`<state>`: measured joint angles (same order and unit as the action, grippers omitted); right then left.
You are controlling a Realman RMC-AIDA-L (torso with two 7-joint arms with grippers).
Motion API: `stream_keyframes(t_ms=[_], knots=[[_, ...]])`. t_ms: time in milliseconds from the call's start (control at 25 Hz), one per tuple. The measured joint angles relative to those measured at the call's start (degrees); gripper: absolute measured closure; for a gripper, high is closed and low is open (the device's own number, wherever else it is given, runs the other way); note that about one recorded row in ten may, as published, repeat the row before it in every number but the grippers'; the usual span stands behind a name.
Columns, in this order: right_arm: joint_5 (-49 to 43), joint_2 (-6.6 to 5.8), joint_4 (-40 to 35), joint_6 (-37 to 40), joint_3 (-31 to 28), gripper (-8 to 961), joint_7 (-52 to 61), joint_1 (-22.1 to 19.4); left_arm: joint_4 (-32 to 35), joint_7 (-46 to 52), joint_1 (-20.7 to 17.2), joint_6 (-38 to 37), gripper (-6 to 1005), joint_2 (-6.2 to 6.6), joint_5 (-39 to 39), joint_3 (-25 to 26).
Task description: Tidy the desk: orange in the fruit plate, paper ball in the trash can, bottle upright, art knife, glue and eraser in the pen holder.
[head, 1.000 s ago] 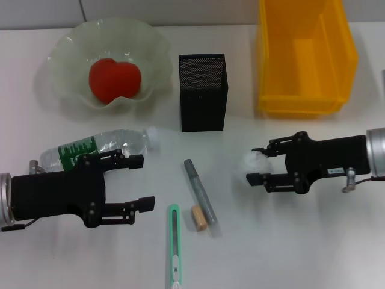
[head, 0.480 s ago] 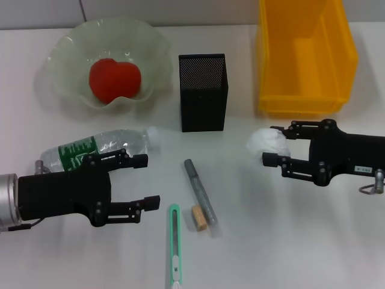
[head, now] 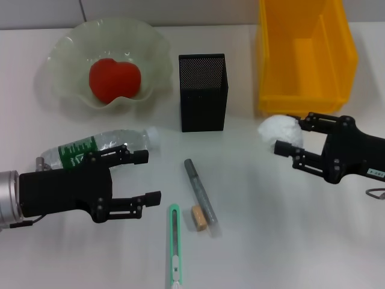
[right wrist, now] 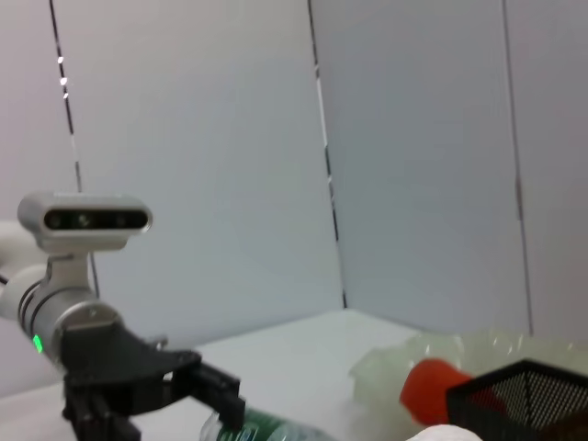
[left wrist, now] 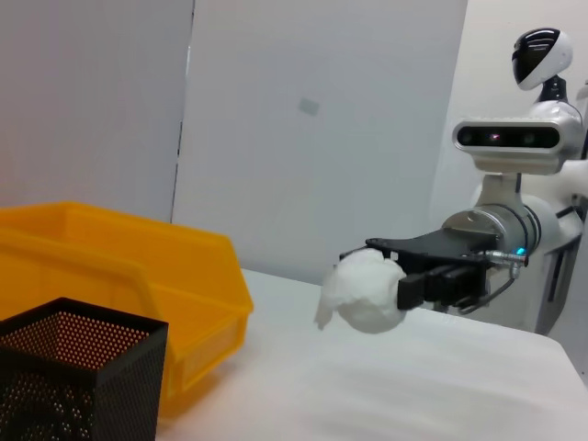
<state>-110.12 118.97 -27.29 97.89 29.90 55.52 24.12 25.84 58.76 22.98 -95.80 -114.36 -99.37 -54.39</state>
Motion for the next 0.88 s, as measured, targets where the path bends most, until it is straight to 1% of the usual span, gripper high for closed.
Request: stream_keyframes(t_ms=[40,200,240,320,400,440,480,520,680,760,800,880], knots=[[0.0,0.0,0.0,0.0,0.0,391,0.0,0.0,0.0,0.0,0.0,0.0,215,0.0,0.0,0.0],[0.0,0.0,3.6,0.3,-4.9,386,-5.0,0.0,0.0,0.0,0.0,0.0,217,-0.14,0.0,0.5],[0.0,0.0,3.6,0.3,-4.9,385,-5.0,0.0,0.0,0.0,0.0,-0.1,217,-0.17,0.0,0.5],[0.1,0.01,4.9,0.4,-7.0,383,-6.9,0.0,0.0,0.0,0.0,-0.1,218,-0.19,0.1,0.6],[0.1,0.08,6.7,0.3,-11.3,380,-9.0,0.0,0.0,0.0,0.0,-0.3,219,-0.18,0.1,0.6],[0.1,0.08,6.7,0.3,-11.3,379,-9.0,0.0,0.0,0.0,0.0,-0.3,220,-0.19,0.1,0.6],[0.1,0.09,7.8,-0.1,-14.4,378,-10.6,-0.1,0.0,0.0,0.0,-0.3,220,-0.18,0.1,0.6],[0.1,0.09,7.8,-0.1,-14.4,377,-10.6,-0.1,0.0,0.0,0.0,-0.3,221,-0.19,0.1,0.6],[0.1,0.11,9.4,-1.3,-20.3,372,-13.2,-0.2,0.0,0.0,0.1,-0.3,223,-0.25,0.1,0.7],[0.2,0.11,9.9,-2.5,-22.0,370,-13.5,0.3,0.0,0.0,0.1,-0.3,224,-0.34,0.1,0.7],[0.9,0.12,10.3,-4.3,-22.7,369,-13.5,1.0,0.0,0.0,0.1,-0.3,225,-0.34,0.1,0.7],[1.7,0.12,10.6,-5.4,-22.9,367,-13.5,1.4,0.0,0.0,0.1,-0.2,226,-0.48,0.1,0.8]])
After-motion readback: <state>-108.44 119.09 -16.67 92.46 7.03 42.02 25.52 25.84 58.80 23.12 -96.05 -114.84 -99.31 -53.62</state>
